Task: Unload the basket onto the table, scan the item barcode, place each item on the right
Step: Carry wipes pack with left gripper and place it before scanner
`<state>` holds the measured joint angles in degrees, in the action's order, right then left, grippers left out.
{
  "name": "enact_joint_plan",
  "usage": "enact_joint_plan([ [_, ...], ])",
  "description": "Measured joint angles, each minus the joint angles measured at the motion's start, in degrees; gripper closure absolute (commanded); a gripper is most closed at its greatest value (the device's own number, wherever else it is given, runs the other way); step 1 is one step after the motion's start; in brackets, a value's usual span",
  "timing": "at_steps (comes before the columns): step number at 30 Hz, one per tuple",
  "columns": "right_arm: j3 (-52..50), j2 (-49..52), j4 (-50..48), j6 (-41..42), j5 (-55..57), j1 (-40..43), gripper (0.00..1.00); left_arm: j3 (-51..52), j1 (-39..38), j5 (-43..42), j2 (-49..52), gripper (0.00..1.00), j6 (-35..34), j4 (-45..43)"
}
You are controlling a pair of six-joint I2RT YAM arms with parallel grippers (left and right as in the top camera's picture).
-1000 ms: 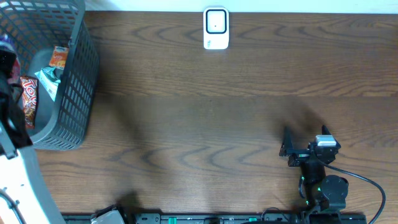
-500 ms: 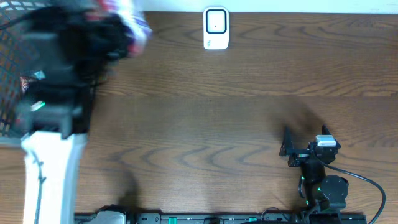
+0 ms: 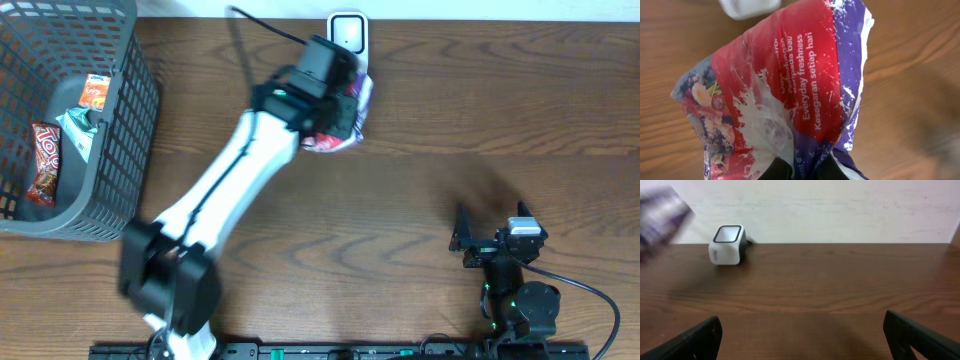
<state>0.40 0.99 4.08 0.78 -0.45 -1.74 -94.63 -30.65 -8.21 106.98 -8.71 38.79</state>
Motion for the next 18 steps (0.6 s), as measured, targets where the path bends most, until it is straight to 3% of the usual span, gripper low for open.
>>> enact_joint_plan([
  [1,0.00,0.00,0.00,0.02,0.00,0.00,0.01,0.00,-0.70,0.48,1.77,0.92,0.04,-0.83],
  [2,0.00,0.00,0.00,0.00,0.00,0.00,0.01,0.00,-1.40,1.18,3.61,0.85,0.04,-1.73],
  [3,0.00,0.00,0.00,0.00,0.00,0.00,0.01,0.00,-1.90,1.75,5.05,0.67,0.28,-2.51],
  [4,0.00,0.00,0.00,0.00,0.00,0.00,0.01,0.00,-2.32,2.32,6.32,0.57,0.44,-3.26],
  [13,0.00,0.00,0.00,0.00,0.02,0.00,0.01,0.02,-3.08,4.33,9.64,0.50,0.42,-4.79],
  [18,0.00,0.00,0.00,0.00,0.00,0.00,0.01,0.02,-2.03,5.73,5.14,0.32,0.90,-6.19],
])
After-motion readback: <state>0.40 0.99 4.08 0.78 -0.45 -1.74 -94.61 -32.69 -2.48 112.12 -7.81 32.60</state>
